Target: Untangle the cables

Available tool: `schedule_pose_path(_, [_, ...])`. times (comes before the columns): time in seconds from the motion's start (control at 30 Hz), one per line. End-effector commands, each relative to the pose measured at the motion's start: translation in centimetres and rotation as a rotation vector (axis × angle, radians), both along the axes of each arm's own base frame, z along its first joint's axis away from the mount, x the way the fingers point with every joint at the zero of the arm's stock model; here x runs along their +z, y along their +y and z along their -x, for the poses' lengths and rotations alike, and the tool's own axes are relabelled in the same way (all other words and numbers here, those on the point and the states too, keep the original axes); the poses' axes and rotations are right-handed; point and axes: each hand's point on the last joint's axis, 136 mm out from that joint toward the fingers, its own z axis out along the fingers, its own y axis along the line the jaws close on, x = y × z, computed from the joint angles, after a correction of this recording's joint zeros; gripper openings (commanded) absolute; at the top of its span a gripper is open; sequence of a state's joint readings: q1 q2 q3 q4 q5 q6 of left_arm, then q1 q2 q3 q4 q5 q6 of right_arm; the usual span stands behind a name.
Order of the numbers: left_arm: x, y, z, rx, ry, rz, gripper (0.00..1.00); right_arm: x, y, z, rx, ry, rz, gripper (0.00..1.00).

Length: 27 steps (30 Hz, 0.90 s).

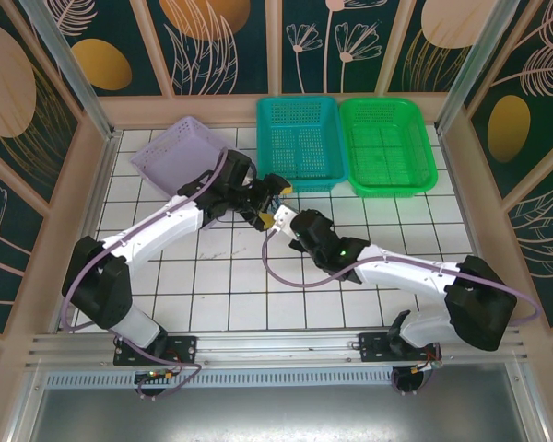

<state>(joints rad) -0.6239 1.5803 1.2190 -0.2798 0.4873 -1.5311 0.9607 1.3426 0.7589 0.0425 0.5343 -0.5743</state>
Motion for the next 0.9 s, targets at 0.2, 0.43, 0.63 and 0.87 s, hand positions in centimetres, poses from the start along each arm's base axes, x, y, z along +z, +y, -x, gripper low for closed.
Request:
schedule_pose_path(0.2, [-0.1, -1.3, 0.2, -0.02, 0.008, 0.081, 0.2, 4.4, 1.9, 0.3, 0.002, 0.012, -0.217, 0.0])
schedule_pose_path(0.43, [2.7, -0.8, -1.9, 0.032, -0.115, 0.133, 0.0, 4.9, 2.6, 3.4, 0.102, 0.343, -0.522, 0.0])
schedule_pose_path(0.63, [8.5, -0.5, -4.8, -0.04, -0.443, 0.151, 0.0, 6.5, 3.7, 7.8, 0.291, 0.942, -0.916, 0.0])
schedule_pose_path(0.87, [12.7, -0.7, -4.9, -0.184, -0.813, 0.11, 0.0, 6.2, 4.7, 12.9, 0.429, 1.607, -0.991, 0.0])
